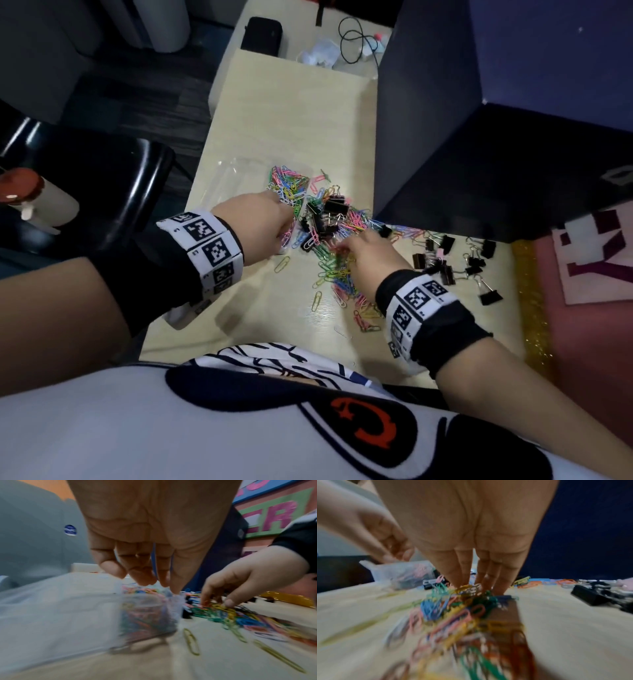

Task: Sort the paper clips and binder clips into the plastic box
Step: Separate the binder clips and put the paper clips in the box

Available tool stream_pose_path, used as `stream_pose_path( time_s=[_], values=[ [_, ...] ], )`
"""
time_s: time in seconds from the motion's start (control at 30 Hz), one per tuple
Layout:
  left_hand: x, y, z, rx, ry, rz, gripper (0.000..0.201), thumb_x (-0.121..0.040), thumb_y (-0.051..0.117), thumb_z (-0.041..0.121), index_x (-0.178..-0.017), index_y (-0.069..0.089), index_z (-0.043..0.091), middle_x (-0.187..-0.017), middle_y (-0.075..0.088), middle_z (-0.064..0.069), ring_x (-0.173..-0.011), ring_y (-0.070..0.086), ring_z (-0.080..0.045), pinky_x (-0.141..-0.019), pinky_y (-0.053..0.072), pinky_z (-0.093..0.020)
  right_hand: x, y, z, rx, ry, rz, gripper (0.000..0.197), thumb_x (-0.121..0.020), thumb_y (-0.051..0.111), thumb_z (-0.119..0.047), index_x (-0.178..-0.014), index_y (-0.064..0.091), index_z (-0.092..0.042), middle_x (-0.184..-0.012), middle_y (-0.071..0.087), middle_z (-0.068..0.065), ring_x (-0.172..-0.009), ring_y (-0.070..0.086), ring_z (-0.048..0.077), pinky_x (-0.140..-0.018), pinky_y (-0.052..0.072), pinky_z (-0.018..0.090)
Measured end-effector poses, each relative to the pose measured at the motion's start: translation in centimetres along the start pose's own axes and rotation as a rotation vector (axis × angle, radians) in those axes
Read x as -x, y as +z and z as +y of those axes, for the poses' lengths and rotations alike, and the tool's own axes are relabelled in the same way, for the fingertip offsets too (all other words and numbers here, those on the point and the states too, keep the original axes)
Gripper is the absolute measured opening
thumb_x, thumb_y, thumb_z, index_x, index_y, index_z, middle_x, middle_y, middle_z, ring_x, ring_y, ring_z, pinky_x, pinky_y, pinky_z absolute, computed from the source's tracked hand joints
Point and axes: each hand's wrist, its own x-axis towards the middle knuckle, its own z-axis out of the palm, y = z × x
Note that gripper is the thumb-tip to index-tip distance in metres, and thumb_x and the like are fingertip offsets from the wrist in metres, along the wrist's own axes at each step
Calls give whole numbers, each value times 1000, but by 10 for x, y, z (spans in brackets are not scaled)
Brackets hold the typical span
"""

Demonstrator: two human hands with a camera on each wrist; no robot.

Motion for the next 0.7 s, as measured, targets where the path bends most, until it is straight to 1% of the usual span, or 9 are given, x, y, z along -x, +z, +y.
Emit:
stream_pose_path(
  time_s=[0.07,0.13,0.27,0.3,0.37,0.47,0.57,0.63,0.7],
  values=[
    [0,5,18,-14,69,-24,23,-87,53,19,-110,57,17,-108,53,-6,-97,58,-29,-78,51,-37,7,6,4,54,-54,-18,57,-83,49,4,-134,47,-22,-133,40,5,-125,37,26,-106,36,37],
    [0,14,36,-36,126,-91,34,-88,56,23,-121,52,18,-115,51,-6,-103,57,-28,-82,50,-37,12,9,10,67,-79,-20,53,-84,49,2,-130,50,-24,-130,41,5,-124,38,26,-105,37,36],
    [-4,36,58,-118,189,-193,68,-74,74,40,-129,40,17,-118,44,-7,-103,55,-28,-84,52,-43,21,3,27,-14,24,83,44,-87,55,-9,-127,47,-23,-127,42,6,-118,47,27,-99,43,37],
    [-7,39,59,-133,186,-205,73,-72,76,42,-129,39,17,-118,43,-7,-103,54,-28,-84,52,-45,24,1,31,-3,66,73,48,-86,61,-17,-130,43,-21,-129,40,7,-117,49,28,-97,45,37],
    [-9,42,60,-158,169,-216,72,-72,75,43,-128,39,17,-118,40,-7,-103,53,-29,-84,52,-46,31,1,36,24,195,-40,72,-78,73,-32,-136,33,-17,-134,34,11,-113,53,30,-92,50,38],
    [-13,40,63,-172,137,-216,64,-77,71,43,-126,44,14,-119,39,-9,-103,52,-29,-87,51,-44,39,12,36,45,311,-214,96,-69,81,-32,-141,18,-19,-138,22,15,-105,59,31,-86,54,38],
    [-15,40,67,-143,99,-196,68,-75,70,49,-126,42,14,-120,38,-9,-107,50,-30,-90,49,-45,36,22,35,-50,241,-120,97,-68,84,-23,-140,18,-18,-135,23,13,-103,60,30,-85,51,34],
    [-13,41,71,-136,98,-190,78,-69,72,56,-128,40,16,-121,37,-9,-109,49,-30,-91,49,-46,32,23,37,-127,197,-44,97,-68,84,-26,-140,20,-17,-131,26,11,-104,59,29,-89,49,33],
    [-11,43,76,-164,121,-223,86,-65,75,57,-131,37,17,-123,37,-8,-111,47,-29,-91,48,-43,28,22,38,-157,140,-9,100,-67,83,-32,-143,18,-22,-128,25,7,-102,58,27,-91,49,33]
  ],
)
